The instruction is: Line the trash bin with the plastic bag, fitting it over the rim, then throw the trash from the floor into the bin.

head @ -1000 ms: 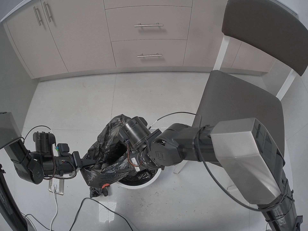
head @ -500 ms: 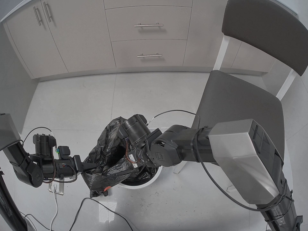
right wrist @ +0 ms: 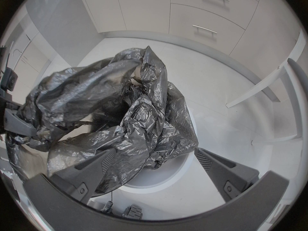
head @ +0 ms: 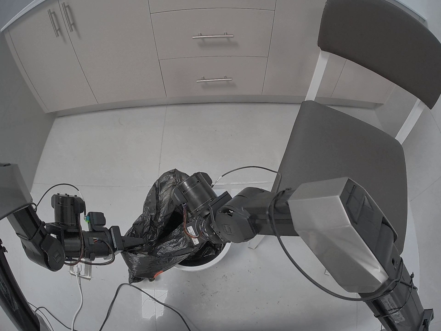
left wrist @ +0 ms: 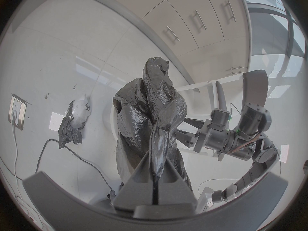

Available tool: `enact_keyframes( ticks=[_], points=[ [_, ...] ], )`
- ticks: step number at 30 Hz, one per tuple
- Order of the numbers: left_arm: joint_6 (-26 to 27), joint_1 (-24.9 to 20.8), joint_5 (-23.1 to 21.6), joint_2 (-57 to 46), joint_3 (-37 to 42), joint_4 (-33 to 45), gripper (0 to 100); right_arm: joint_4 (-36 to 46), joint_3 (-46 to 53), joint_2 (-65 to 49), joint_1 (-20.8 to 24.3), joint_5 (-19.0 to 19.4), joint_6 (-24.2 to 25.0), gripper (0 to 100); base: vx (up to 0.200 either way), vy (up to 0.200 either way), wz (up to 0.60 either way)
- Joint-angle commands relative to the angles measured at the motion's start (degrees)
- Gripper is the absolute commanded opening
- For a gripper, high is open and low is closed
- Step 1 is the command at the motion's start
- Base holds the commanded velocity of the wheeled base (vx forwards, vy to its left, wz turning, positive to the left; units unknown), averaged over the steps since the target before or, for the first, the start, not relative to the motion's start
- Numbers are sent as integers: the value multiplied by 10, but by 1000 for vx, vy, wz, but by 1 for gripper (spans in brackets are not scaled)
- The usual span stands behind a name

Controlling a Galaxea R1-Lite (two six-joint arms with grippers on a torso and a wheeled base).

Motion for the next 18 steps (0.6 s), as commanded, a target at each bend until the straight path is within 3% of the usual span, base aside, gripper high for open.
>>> enact_keyframes(
  ticks=[1, 18],
  points=[
    [-1, -3, 0, -1, 8, 0, 0, -5, 0, 24, -3, 8, 1, 100, 0, 0, 0],
    [-5, -10, -1, 9, 2, 0, 0, 0, 0, 26, 27, 9, 6, 100, 0, 0, 0]
  ],
)
